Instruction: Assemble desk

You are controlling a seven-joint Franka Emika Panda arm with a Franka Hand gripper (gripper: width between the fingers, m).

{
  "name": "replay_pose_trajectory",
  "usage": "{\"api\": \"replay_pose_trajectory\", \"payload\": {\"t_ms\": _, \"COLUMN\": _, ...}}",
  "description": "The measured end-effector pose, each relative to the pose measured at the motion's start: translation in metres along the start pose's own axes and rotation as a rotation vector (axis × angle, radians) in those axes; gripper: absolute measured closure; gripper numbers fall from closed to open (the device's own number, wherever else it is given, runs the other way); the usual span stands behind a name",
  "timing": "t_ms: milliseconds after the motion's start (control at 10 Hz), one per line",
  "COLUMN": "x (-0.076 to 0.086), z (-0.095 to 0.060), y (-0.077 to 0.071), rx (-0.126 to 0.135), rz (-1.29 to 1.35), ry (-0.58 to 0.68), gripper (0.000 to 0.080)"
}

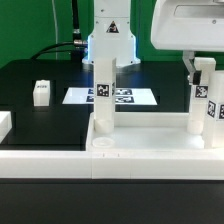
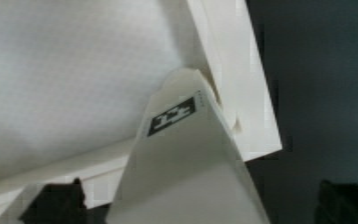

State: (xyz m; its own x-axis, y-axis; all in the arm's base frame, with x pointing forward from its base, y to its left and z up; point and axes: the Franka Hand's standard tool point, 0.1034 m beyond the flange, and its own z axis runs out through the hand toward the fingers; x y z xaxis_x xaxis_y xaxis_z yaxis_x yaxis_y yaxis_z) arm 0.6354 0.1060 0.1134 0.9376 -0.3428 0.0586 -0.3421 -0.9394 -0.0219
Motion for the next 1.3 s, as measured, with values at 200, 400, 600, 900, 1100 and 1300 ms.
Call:
{"api": "replay_pose_trajectory", "payload": {"t_ms": 200, "x": -0.0002, "z": 0.0012, "y": 0.0005, "rx": -0.013, "rz": -0.155, "ry": 0.002, "gripper": 0.0150}}
{"api": "replay_pose_trajectory", "payload": {"t_ms": 400, "x": -0.0012, "z": 0.0018, "y": -0.0015, "rx": -0.011, "rz": -0.272, "ry": 0.004, "gripper": 0.0150}}
{"api": "replay_pose_trajectory", "payload": {"t_ms": 600, "x": -0.0015, "z": 0.0025, "y": -0.0009, "rx": -0.012, "rz": -0.361, "ry": 0.002, "gripper": 0.0277}}
{"api": "replay_pose_trajectory", "payload": {"t_ms": 900, "x": -0.0012, "z": 0.0025, "y": -0.0007, "rx": -0.011, "rz": -0.341, "ry": 0.002, "gripper": 0.0511}}
{"api": "replay_pose_trajectory", "payload": {"t_ms": 1100, "x": -0.0012, "z": 0.0024, "y": -0.0006, "rx": -0.011, "rz": -0.295, "ry": 0.003, "gripper": 0.0511}}
{"api": "replay_pose_trajectory", "payload": {"t_ms": 1300, "x": -0.0013, "z": 0.0025, "y": -0.0007, "rx": -0.010, "rz": -0.167, "ry": 0.003, "gripper": 0.0511}}
